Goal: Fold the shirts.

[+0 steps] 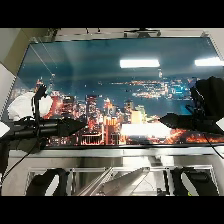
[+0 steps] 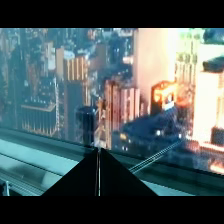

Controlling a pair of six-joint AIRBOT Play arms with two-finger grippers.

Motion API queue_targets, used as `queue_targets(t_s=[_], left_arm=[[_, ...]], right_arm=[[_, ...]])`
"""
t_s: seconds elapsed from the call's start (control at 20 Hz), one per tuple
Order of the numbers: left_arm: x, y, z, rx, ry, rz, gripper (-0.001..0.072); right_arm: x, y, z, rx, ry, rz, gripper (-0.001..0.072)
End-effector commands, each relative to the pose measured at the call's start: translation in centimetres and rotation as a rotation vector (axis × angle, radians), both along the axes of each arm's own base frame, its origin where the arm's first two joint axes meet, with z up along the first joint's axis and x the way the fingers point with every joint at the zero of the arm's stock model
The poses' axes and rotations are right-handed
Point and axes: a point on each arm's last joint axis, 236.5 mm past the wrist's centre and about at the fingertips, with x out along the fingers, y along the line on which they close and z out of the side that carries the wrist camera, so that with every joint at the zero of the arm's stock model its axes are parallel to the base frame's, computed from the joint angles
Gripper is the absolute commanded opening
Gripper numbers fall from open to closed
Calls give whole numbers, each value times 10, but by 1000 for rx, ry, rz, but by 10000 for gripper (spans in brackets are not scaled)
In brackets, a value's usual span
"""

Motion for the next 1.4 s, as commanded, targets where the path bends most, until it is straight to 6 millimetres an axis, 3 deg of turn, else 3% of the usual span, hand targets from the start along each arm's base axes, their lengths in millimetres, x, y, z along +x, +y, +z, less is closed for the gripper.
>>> queue_targets(t_s=[0.0, 0.15, 0.25, 0.3, 0.35, 0.5, 0.65, 0.7, 0.8, 0.9, 1.05, 1.1, 1.15, 1.35], left_arm=[[2, 0, 0, 1, -8, 9, 11], [10, 4, 2, 13, -60, 19, 12], [43, 36, 5, 116, -106, 121, 41], [68, 68, 6, 209, -129, 202, 260], [92, 106, 9, 295, -137, 298, 320], [143, 249, 17, 489, -88, 648, 337], [144, 372, -5, 476, 56, 912, 337], [138, 405, -22, 460, 114, 973, 337], [127, 450, -57, 419, 219, 1044, 337], [121, 477, -95, 379, 308, 1063, 338], [133, 491, -146, 348, 381, 1020, 342], [141, 491, -162, 342, 397, 998, 644], [150, 490, -176, 336, 414, 984, 720], [194, 475, -213, 341, 424, 889, 720]], right_arm=[[0, 0, 0, 0, 0, 1, 14], [0, 0, 0, 0, 0, 1, 14], [0, 0, 0, 0, 0, 1, 14], [0, 0, 0, 0, -1, 1, 14], [0, 0, 0, 0, 0, 1, 14], [0, 0, 0, 0, 0, 1, 14], [0, 0, 0, 0, -1, 1, 14], [0, 0, 0, 0, -1, 1, 14], [0, 0, 0, 0, 0, 1, 14], [0, 0, 0, 0, 0, 1, 14], [0, 0, 0, 0, 0, 1, 14], [0, 0, 0, 0, -1, 1, 14], [0, 0, 0, 0, 0, 1, 14], [0, 0, 0, 0, -1, 1, 14]])
